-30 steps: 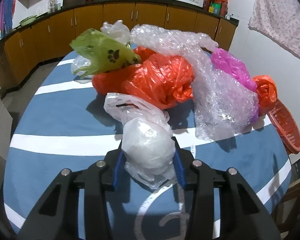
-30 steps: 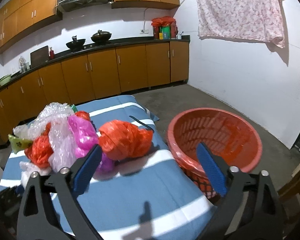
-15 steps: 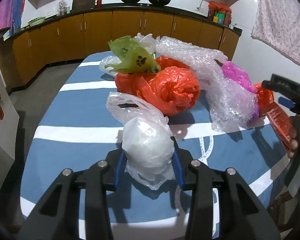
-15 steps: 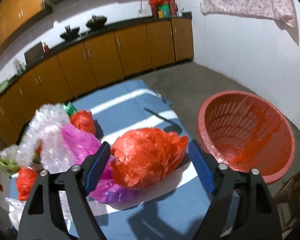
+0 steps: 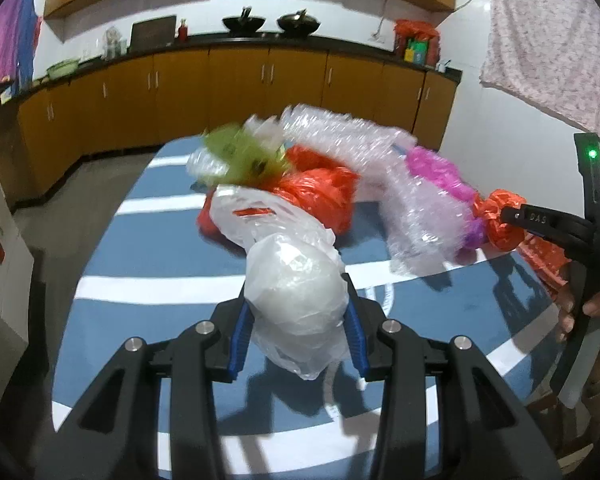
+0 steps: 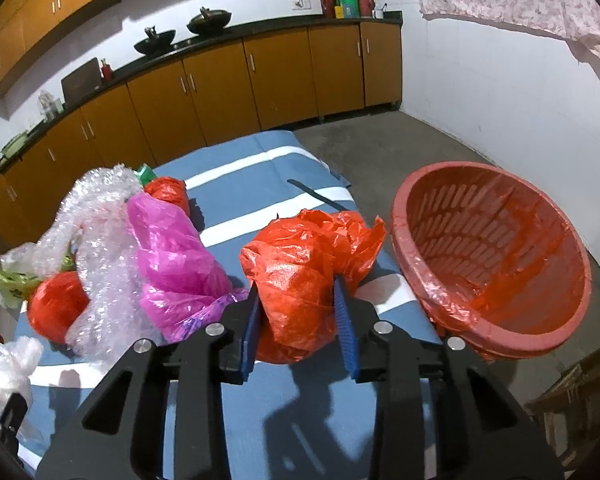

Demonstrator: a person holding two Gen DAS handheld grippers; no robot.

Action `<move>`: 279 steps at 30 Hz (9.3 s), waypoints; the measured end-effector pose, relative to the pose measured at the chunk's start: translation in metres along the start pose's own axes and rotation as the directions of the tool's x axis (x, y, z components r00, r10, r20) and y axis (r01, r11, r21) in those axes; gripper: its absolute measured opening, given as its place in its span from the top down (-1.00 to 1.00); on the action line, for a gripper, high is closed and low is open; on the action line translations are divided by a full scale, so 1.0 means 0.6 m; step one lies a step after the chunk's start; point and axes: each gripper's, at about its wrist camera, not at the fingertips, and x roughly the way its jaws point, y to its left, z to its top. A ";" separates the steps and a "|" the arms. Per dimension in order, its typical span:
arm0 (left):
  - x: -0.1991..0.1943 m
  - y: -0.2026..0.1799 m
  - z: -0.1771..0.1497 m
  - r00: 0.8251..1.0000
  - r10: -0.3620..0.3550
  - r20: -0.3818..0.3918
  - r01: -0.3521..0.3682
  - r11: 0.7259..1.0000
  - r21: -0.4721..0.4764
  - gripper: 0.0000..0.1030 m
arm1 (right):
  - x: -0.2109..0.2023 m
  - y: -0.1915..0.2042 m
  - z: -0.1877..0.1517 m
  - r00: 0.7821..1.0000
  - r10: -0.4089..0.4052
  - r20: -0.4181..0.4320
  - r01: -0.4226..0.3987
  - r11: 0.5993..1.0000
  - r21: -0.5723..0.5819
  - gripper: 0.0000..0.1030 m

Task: Collect trash
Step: 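Carry both bags to the orange basket and open both grippers to drop them, then move the right gripper back to the pile and grasp the pink bag, then lift the pink bag with the right gripper while the left gripper grasps the bubble wrap, then carry both bags over the basket and open both grippers to drop them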

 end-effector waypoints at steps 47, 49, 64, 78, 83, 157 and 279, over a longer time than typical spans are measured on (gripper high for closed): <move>0.149 -0.459 0.153 0.899 -0.434 -0.063 0.435 0.868 0.240 0.22 | -0.110 -0.267 0.061 0.954 -0.193 0.230 0.176 0.980 0.096 0.33; 0.163 -0.480 0.151 0.892 -0.444 -0.079 0.449 0.857 0.255 0.22 | -0.102 -0.277 0.063 0.955 -0.189 0.228 0.168 0.980 0.108 0.33; 0.234 -0.551 0.139 0.862 -0.480 -0.164 0.507 0.822 0.260 0.05 | -0.077 -0.326 0.075 0.949 -0.197 0.245 0.151 0.969 0.194 -0.10; 0.189 -0.471 0.130 0.914 -0.393 -0.095 0.404 0.881 0.247 -0.70 | -0.105 -0.342 0.038 0.930 -0.284 0.232 0.234 0.947 0.221 -0.83; 0.129 -0.416 0.115 0.949 -0.315 -0.017 0.305 0.904 0.300 -0.80 | -0.105 -0.315 0.028 0.949 -0.259 0.181 0.232 0.960 0.159 -0.83; 0.072 0.029 0.091 0.992 0.111 0.066 -0.108 0.993 -0.045 -0.86 | 0.068 0.085 0.002 0.987 0.147 -0.070 -0.158 0.966 -0.203 -0.17; 0.172 -0.520 0.128 0.850 -0.509 -0.134 0.523 0.791 0.317 0.89 | -0.071 -0.342 0.077 0.971 -0.175 0.164 0.131 0.959 0.250 0.31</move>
